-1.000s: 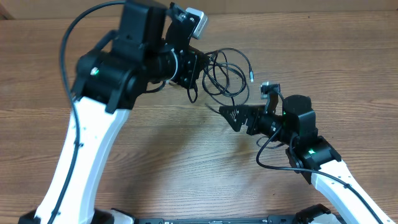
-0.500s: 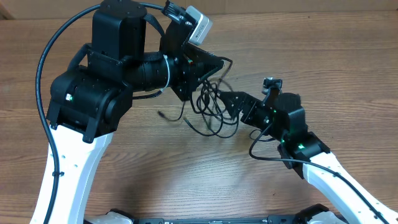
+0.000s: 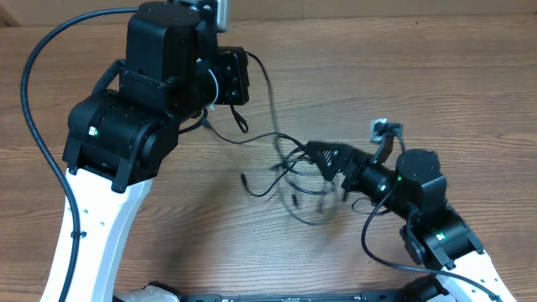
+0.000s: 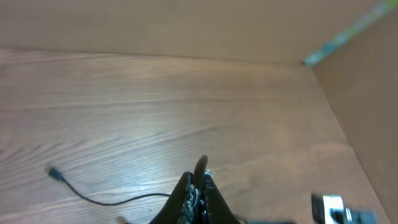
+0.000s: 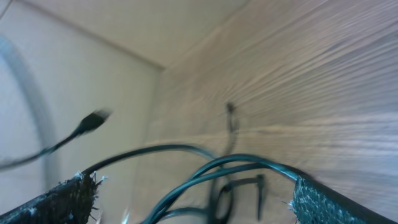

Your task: Untangle cables

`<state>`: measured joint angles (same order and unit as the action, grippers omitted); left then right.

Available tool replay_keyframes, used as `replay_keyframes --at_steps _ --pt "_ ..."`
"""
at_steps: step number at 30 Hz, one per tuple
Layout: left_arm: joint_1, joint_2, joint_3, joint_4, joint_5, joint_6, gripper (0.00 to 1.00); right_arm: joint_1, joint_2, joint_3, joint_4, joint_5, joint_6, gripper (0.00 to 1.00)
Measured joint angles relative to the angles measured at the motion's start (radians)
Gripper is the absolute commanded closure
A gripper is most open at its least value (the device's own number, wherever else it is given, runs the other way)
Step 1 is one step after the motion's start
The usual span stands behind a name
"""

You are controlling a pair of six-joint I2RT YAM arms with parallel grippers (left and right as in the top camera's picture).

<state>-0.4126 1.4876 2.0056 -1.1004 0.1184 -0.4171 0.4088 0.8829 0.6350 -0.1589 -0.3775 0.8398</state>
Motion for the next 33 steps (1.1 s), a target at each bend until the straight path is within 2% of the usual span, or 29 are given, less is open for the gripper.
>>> replay_keyframes --at_steps 2,5,8,13,19,24,28,33 --pt "-0.001 0.000 0.000 -0.007 -0.059 -0.049 0.96 0.029 -0.005 0.002 -0.038 0.007 0.007 0.00" --pt "-0.007 0.000 0.000 -0.041 -0.166 -0.122 0.96 0.045 -0.002 0.007 -0.209 0.132 0.020 0.00" --pt "-0.006 0.000 0.000 -0.047 -0.230 -0.155 0.96 0.045 -0.001 0.007 -0.230 0.187 0.023 0.00" --pt "-0.006 0.000 0.000 -0.050 -0.270 -0.215 0.96 0.051 0.008 0.006 -0.002 0.101 0.031 0.00" --pt "-0.021 0.000 0.000 -0.080 -0.281 -0.425 0.96 0.148 0.129 0.014 0.109 0.069 0.155 0.00" --pt "-0.064 0.000 0.000 -0.082 -0.288 -0.567 0.96 0.261 0.276 0.013 0.314 0.082 0.257 0.00" --pt "-0.109 0.000 0.000 -0.081 -0.311 -0.668 0.96 0.336 0.370 0.014 0.354 0.144 0.330 0.01" --pt "-0.164 0.000 0.000 -0.064 -0.329 -0.734 0.96 0.358 0.466 0.014 0.356 0.251 0.373 0.00"
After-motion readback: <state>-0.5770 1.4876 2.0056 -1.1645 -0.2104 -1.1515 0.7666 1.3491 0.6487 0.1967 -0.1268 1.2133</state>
